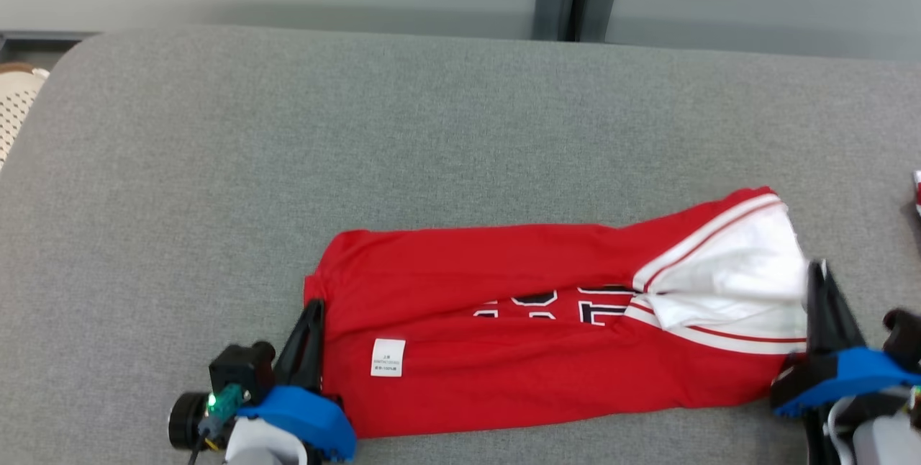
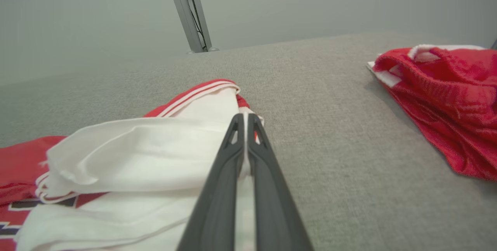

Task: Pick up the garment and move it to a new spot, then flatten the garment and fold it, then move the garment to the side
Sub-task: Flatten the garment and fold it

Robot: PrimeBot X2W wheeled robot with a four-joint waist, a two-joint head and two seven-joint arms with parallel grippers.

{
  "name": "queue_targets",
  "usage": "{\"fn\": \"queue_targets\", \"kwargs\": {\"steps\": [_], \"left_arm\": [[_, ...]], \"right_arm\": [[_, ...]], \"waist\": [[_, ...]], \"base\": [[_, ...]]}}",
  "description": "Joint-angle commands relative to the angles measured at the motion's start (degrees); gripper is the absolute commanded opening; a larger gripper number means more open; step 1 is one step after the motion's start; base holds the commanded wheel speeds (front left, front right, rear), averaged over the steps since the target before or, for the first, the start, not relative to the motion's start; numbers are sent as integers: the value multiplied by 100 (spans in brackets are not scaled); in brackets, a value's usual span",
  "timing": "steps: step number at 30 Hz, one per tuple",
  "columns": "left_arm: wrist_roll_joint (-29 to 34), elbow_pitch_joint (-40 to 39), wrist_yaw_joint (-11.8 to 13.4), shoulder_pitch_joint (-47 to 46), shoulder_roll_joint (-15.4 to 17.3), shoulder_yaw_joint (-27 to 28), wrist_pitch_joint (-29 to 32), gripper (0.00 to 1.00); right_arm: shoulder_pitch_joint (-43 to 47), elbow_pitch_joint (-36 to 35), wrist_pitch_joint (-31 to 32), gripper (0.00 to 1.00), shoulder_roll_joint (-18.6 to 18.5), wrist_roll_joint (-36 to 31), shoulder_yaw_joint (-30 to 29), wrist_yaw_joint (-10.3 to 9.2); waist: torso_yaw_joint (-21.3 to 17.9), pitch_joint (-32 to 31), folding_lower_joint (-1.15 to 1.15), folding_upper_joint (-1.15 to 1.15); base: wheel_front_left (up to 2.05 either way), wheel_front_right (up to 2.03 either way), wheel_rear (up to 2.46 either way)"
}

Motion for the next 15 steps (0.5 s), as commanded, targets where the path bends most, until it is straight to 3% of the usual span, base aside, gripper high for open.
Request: {"fn": "queue_targets", "kwargs": {"steps": [1, 15], "left_arm": [[-31, 18, -6, 136, -3, 2, -1, 0], [-316, -149, 206, 622, -14, -212, -1, 0]], "right_arm": [[186, 150, -23, 0, 41, 49, -11, 0], [416, 638, -23, 0, 95, -106, -220, 0]], "waist": [[-29, -97, 1, 0], [58, -552, 1, 0]], "base": [[0, 0, 0], [0, 0, 0]]}}
